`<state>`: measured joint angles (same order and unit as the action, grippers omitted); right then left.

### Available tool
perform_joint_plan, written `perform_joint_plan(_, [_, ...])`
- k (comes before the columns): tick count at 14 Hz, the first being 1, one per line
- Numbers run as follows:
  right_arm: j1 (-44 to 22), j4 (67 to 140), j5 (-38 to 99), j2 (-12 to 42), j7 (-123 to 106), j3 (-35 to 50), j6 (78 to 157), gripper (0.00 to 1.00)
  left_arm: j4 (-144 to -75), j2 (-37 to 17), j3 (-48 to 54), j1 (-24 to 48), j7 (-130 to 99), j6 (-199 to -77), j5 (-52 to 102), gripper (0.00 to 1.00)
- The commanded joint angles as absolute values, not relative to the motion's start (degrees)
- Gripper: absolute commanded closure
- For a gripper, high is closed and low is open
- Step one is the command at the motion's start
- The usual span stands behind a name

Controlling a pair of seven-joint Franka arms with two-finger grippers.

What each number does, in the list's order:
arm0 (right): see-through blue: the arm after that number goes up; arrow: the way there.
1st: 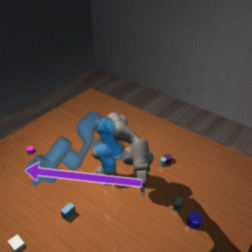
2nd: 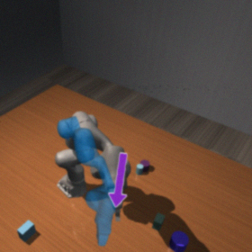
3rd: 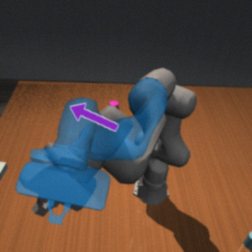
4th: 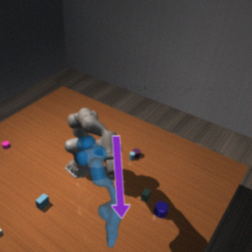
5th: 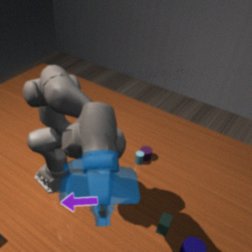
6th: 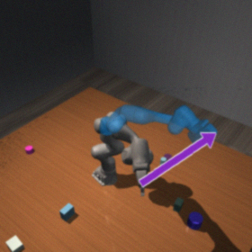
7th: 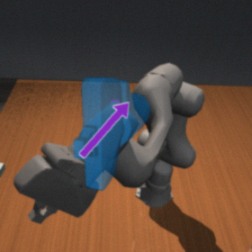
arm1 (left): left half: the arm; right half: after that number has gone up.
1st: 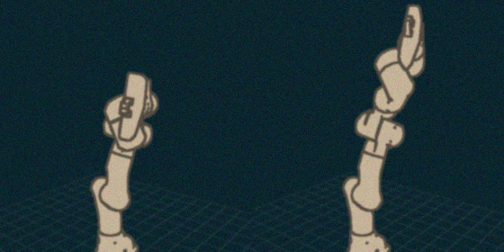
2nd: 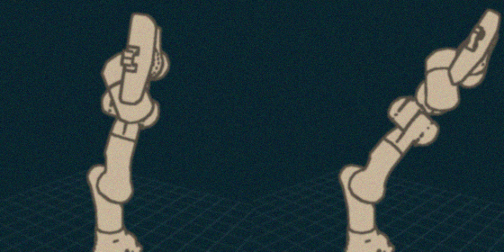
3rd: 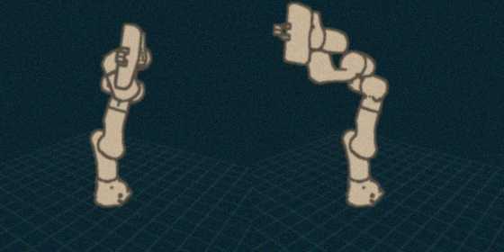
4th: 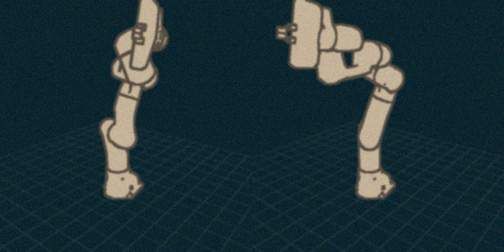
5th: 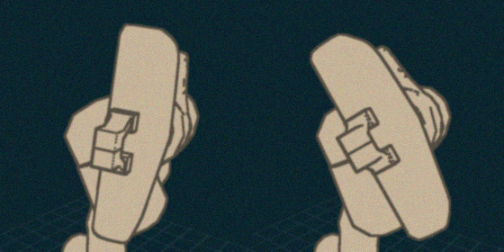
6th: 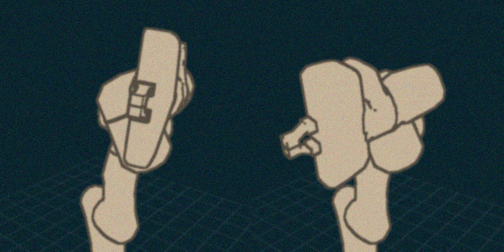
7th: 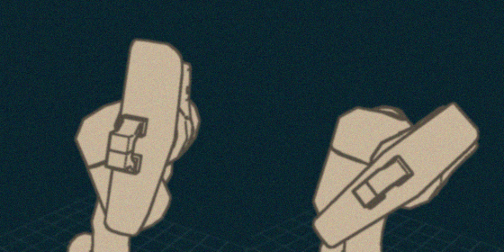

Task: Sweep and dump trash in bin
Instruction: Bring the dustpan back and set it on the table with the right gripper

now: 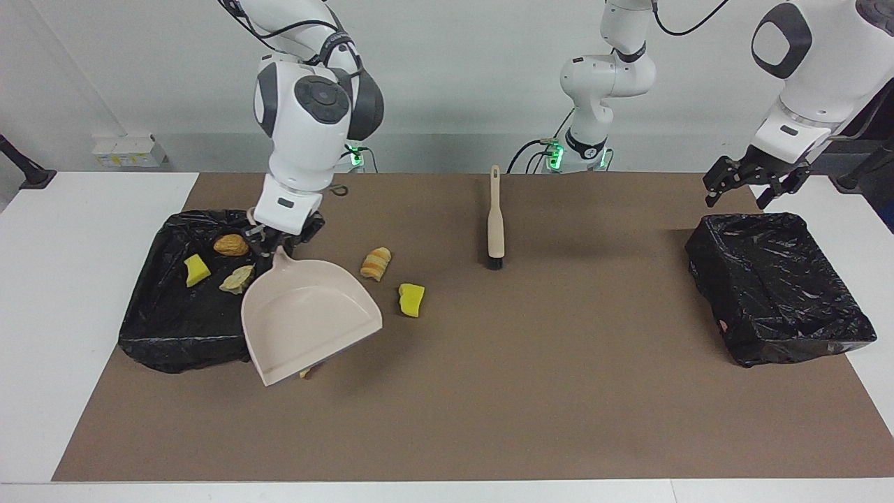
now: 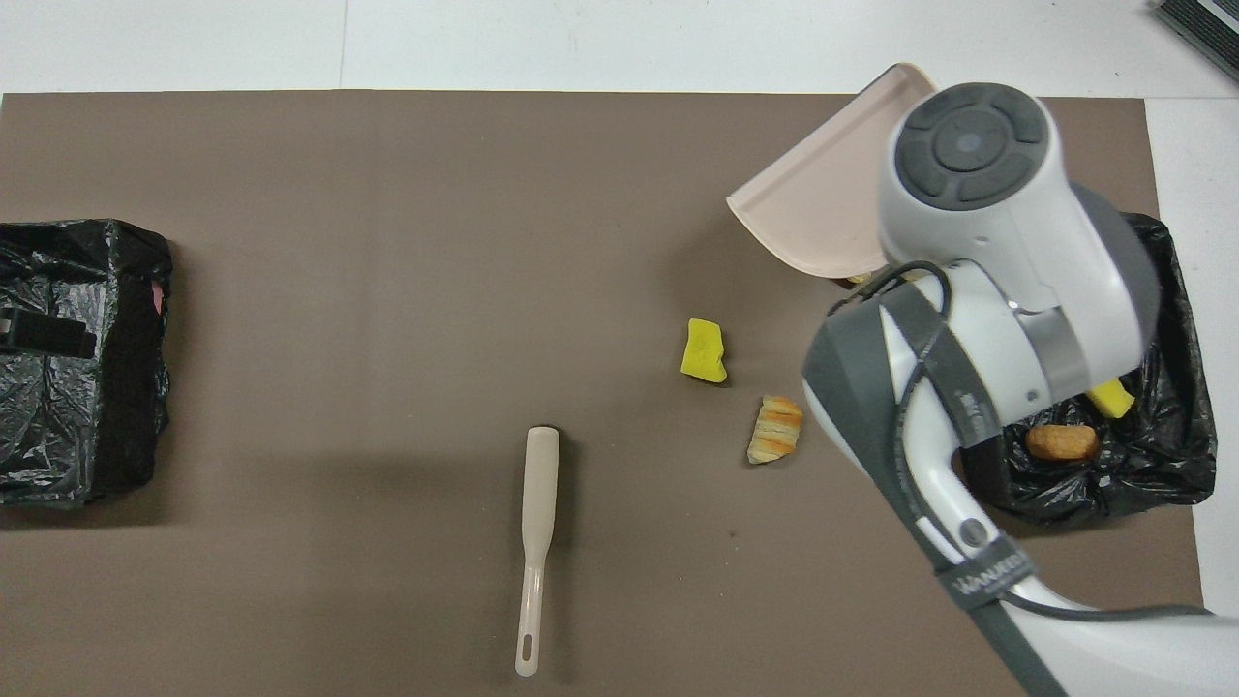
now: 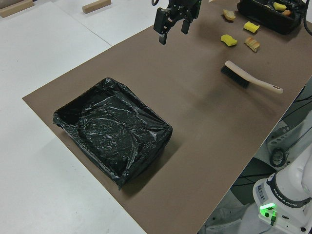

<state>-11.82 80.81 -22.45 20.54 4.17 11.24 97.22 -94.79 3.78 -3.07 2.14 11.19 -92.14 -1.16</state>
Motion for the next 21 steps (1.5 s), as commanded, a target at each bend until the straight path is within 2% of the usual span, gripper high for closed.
perform_joint_plan(1, [-15.37,65.16,-19.34,31.87,16.92,11.25,95.63,1.00,-90.70,2.81,-1.50,2.64,9.33,-88.24,-1.67,0.00])
perform_joint_plan(3, [-18.88,59.97,-18.29,37.59,25.80,11.16,96.24,1.00,-90.62,2.81,-0.79,2.55,6.34,-89.29,0.25,0.00])
perform_joint_plan(6, [-22.66,54.77,-16.53,43.23,36.09,11.25,98.95,1.00,-90.62,2.64,-0.79,2.55,5.98,-89.12,0.70,0.00])
perform_joint_plan(9, [-24.95,54.32,-9.87,46.40,43.23,11.42,104.92,1.00,-87.99,1.94,0.26,2.46,5.98,-87.02,0.35,0.00])
perform_joint_plan(13, [-28.29,54.32,-7.82,50.09,46.67,13.00,110.82,1.00,-88.42,2.37,0.44,2.55,5.98,-87.89,0.79,0.00])
perform_joint_plan(16, [-30.14,54.75,-7.47,50.27,47.37,15.03,108.91,1.00,-89.03,2.72,0.44,2.55,6.24,-87.98,0.88,0.00])
perform_joint_plan(20, [-30.41,54.84,-6.94,50.01,43.97,15.03,102.32,1.00,-89.03,2.55,0.44,2.55,6.06,-90.69,0.97,0.00])
perform_joint_plan(21, [-30.41,54.84,-7.47,49.84,40.55,15.03,100.74,0.97,-89.12,2.55,0.44,2.55,6.06,-91.31,1.66,0.00])
